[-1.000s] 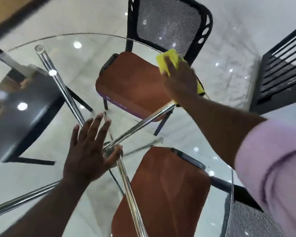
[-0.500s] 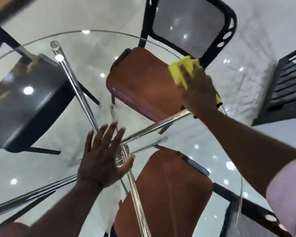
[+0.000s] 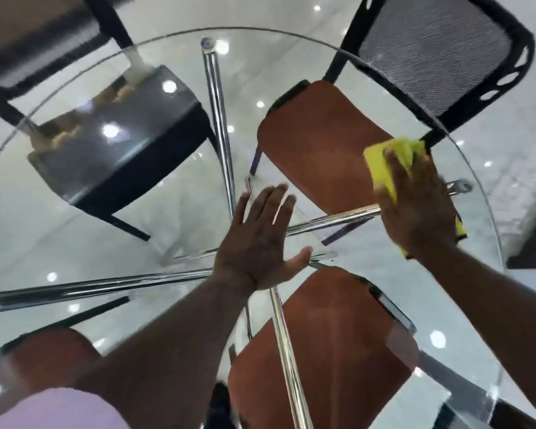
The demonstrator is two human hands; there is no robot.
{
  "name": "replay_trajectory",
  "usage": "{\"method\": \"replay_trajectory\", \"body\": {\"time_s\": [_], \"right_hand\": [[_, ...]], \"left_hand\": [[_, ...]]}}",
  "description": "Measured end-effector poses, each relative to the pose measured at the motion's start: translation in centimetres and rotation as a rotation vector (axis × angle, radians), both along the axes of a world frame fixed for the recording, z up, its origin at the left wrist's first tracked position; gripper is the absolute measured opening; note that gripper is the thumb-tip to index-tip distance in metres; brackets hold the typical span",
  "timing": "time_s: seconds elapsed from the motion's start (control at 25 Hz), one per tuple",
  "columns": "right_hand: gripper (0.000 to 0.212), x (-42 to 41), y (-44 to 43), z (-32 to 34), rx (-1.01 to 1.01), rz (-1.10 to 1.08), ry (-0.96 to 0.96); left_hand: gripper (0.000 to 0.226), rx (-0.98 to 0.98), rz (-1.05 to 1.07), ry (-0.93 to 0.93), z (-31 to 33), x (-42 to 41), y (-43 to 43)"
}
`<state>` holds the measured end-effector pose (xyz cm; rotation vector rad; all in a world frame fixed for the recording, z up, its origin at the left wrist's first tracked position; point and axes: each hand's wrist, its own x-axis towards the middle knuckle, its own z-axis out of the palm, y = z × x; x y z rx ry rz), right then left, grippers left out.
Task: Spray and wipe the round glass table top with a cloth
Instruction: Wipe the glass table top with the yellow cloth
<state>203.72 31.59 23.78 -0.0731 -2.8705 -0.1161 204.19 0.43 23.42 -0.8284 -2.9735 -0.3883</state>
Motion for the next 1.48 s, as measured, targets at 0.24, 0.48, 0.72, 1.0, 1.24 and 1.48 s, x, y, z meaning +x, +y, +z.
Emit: {"method": "replay_trajectory", "body": {"time_s": [0.24, 0.48, 0.72, 1.0, 1.24, 1.48], "right_hand": [[0.058, 1.1, -14.4, -0.5, 0.001, 0.113, 0.092], [0.064, 15.3, -15.3, 2.3, -0.054, 0.262, -0.179], [0.063, 2.5, -20.6, -0.7, -0.082, 0.078, 0.032], [0.061, 4.0, -34.0, -0.9, -0.035, 0.571, 0.014], [0.063, -3.5, -28.1, -1.0, 0.033, 0.756, -0.163], [0.056, -16.6, -46.4, -0.6, -0.106, 0.501, 0.063]], "left_hand": [[0.066, 0.239, 0.147, -0.025, 0.9, 3.5, -4.3], [0.081, -0.104, 0.219, -0.041, 1.4, 12.8, -24.8], [0.087, -0.147, 0.201, -0.055, 0.3, 13.4, -27.4], [0.091, -0.053, 0.246, -0.037, 0.4, 13.4, -27.4], [0.097, -0.007, 0.259, -0.077, -0.3, 13.2, -27.8], [0.094, 0.033, 0.255, -0.057, -0.5, 13.1, -27.9]]}}
